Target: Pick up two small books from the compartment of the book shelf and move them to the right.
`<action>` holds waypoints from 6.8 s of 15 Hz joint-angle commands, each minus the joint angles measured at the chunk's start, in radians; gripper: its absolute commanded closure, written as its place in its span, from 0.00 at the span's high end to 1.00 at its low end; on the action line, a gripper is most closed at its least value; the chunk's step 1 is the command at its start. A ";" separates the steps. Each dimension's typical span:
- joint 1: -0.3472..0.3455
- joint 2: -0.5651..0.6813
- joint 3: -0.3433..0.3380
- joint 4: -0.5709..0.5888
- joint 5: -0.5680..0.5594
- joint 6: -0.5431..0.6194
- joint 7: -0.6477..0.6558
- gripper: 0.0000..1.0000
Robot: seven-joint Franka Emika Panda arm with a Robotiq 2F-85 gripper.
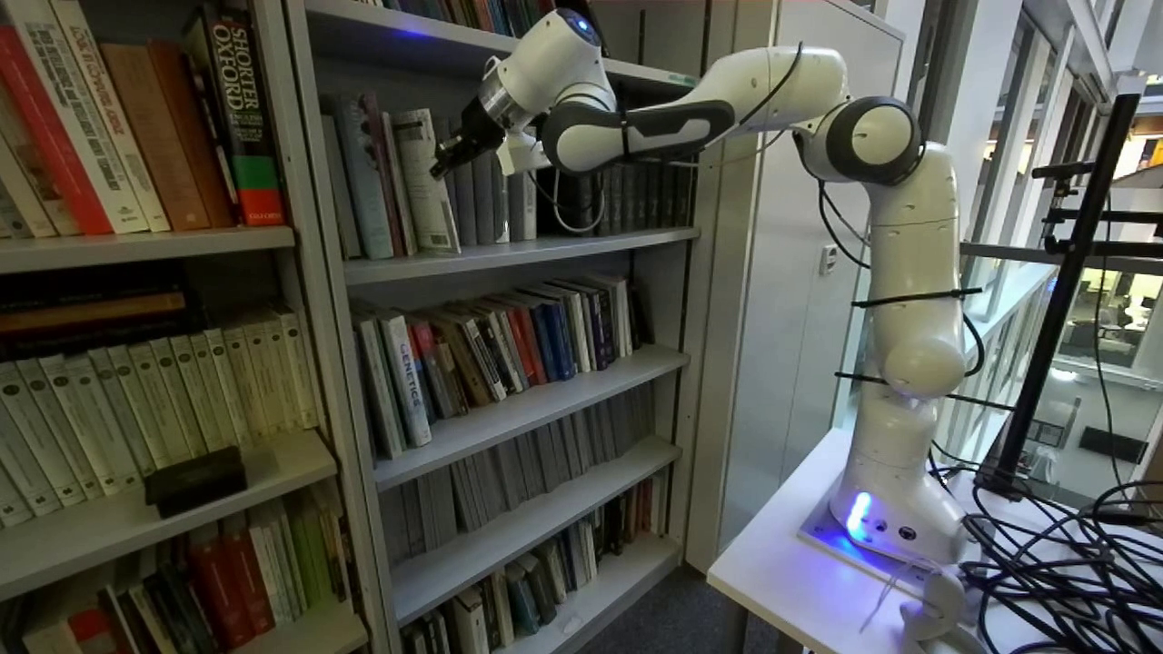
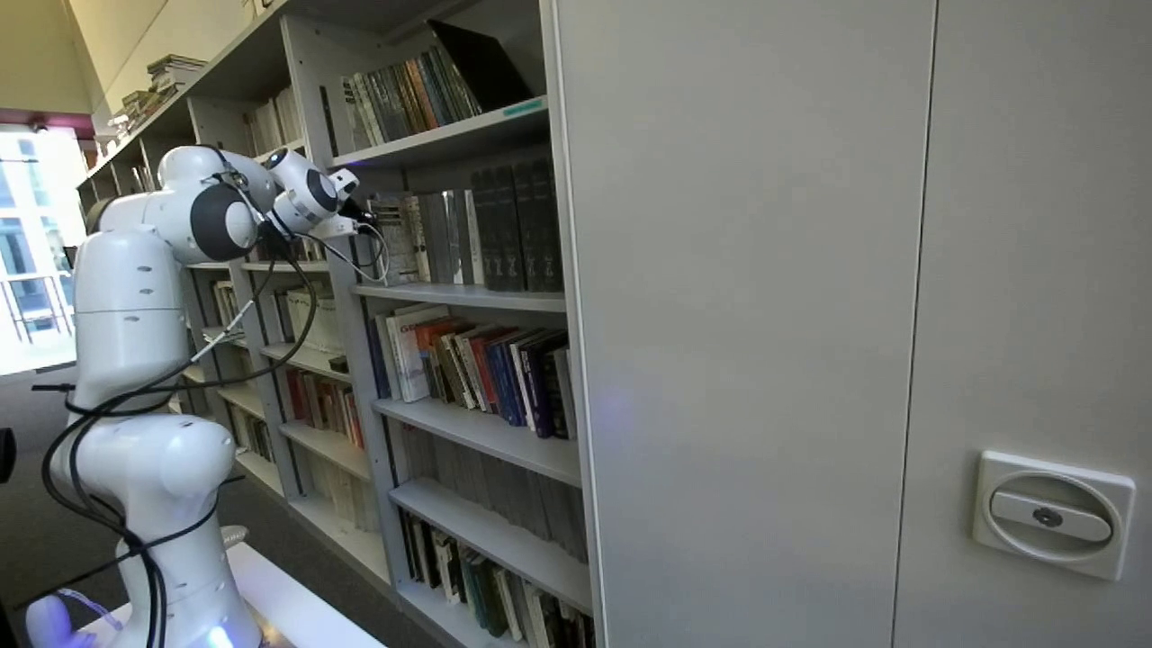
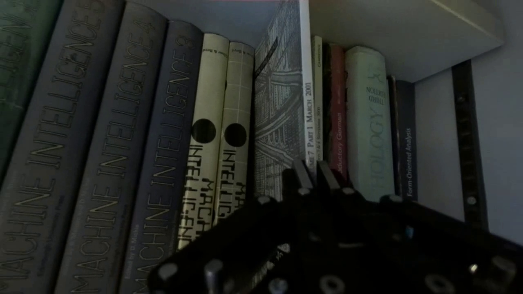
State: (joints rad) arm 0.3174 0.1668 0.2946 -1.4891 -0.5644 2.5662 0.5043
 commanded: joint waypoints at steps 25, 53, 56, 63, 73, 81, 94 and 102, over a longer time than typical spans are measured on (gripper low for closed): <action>-0.203 -0.526 0.051 -0.510 -0.117 -0.055 0.442 0.02; -0.319 -0.472 0.080 -0.433 -0.307 -0.221 0.614 0.02; -0.306 -0.410 0.078 -0.357 -0.330 -0.225 0.602 0.02; -0.260 -0.336 0.053 -0.262 -0.364 -0.234 0.597 0.02; -0.253 -0.328 0.003 -0.284 -0.341 -0.275 0.589 0.02; -0.233 -0.250 -0.019 -0.224 -0.330 -0.312 0.572 0.02; -0.172 -0.120 -0.074 -0.040 -0.302 -0.361 0.534 0.02; -0.162 -0.084 -0.099 0.013 -0.299 -0.437 0.533 0.02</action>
State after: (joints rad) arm 0.1331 0.0501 0.2178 -1.5416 -0.8782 2.1577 1.0746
